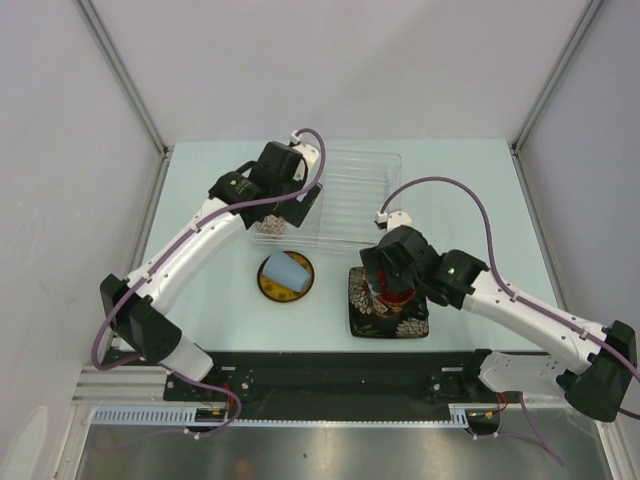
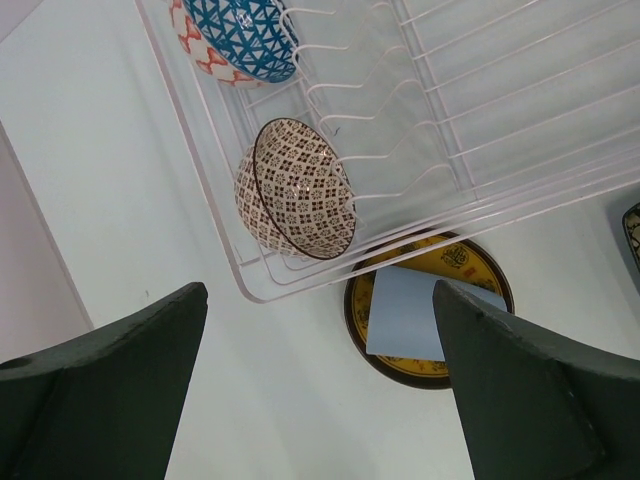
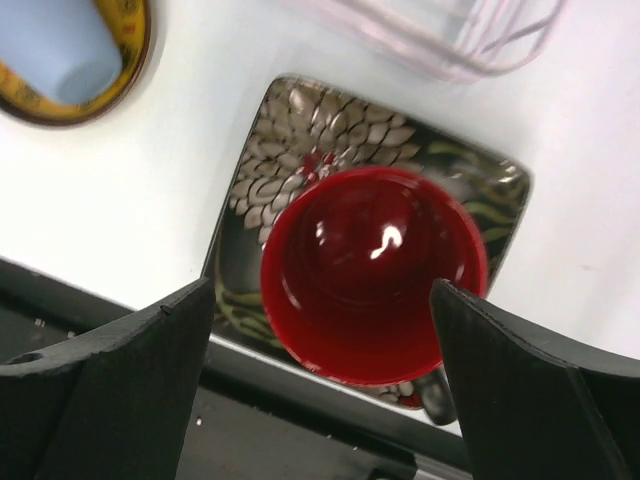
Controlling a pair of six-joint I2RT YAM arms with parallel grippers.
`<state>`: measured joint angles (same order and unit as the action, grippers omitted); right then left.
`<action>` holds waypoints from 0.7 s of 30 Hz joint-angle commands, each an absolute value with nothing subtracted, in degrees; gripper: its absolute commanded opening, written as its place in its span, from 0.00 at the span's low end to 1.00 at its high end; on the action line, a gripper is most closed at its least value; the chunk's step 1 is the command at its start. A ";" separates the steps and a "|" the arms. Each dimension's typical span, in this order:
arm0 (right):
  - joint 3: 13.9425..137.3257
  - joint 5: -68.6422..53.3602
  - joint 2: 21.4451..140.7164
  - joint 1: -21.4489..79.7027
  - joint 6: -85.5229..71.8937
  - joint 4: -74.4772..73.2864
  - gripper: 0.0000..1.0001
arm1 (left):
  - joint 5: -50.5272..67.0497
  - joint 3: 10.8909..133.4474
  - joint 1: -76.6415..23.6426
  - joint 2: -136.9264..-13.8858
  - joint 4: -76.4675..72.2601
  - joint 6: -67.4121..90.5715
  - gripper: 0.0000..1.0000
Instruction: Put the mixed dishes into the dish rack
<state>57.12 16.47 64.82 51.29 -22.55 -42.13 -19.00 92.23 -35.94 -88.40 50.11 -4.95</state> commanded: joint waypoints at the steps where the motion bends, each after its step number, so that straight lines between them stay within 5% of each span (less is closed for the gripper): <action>1: 63.01 21.89 65.39 51.15 -18.21 -42.71 0.94 | -19.16 90.44 -35.33 -85.52 48.08 -4.39 1.00; 21: 69.17 16.70 72.24 60.90 -13.27 -53.34 0.87 | -20.65 89.21 -33.93 -84.38 46.32 -4.48 1.00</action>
<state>67.00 18.76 69.97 58.54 -14.28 -49.63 -19.35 88.90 -34.94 -87.05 48.10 -4.95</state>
